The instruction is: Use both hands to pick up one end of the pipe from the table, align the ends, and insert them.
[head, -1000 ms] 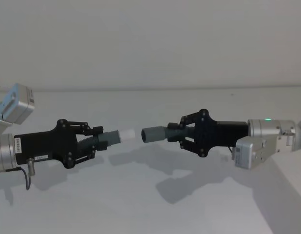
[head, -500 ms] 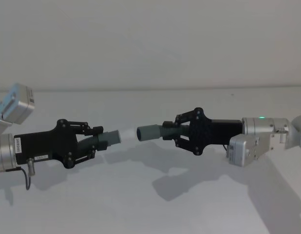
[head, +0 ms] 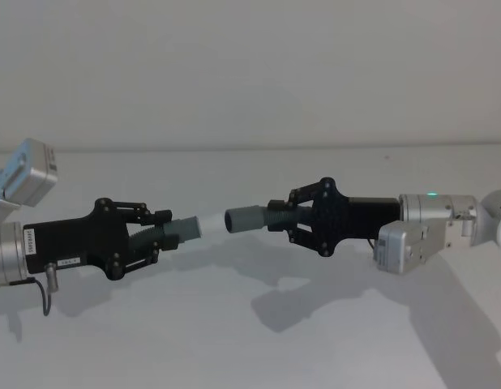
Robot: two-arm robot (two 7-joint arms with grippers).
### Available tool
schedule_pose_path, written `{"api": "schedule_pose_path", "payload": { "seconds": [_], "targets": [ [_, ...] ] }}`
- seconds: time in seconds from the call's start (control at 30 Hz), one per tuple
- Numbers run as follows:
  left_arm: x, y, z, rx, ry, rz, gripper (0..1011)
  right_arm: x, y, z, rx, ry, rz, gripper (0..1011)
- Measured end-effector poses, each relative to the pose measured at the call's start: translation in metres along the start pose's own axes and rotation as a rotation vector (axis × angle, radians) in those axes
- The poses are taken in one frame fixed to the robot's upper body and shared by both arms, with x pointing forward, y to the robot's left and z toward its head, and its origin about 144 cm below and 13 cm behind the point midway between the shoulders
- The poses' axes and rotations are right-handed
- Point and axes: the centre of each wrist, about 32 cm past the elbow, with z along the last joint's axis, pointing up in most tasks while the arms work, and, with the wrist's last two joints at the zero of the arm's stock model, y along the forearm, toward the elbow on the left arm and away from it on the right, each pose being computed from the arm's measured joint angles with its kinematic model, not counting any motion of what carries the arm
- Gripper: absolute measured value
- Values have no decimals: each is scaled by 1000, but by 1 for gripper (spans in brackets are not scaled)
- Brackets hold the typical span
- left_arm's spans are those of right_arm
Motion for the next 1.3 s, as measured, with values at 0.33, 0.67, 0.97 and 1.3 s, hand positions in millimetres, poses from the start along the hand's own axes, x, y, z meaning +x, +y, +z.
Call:
{"api": "schedule_pose_path", "payload": {
  "seconds": [0.33,0.67,0.97,1.3],
  "targets": [
    [0,0,0,0,0,0,341,0,1,0,6,2,-3,227],
    [0,0,0,0,0,0,341,1,1,0,11,2,-2,227],
    [0,0,0,0,0,0,341,2,1,1,20,1,0,227],
    [0,0,0,0,0,0,341,2,3,2,32,4,6,227]
  ]
}}
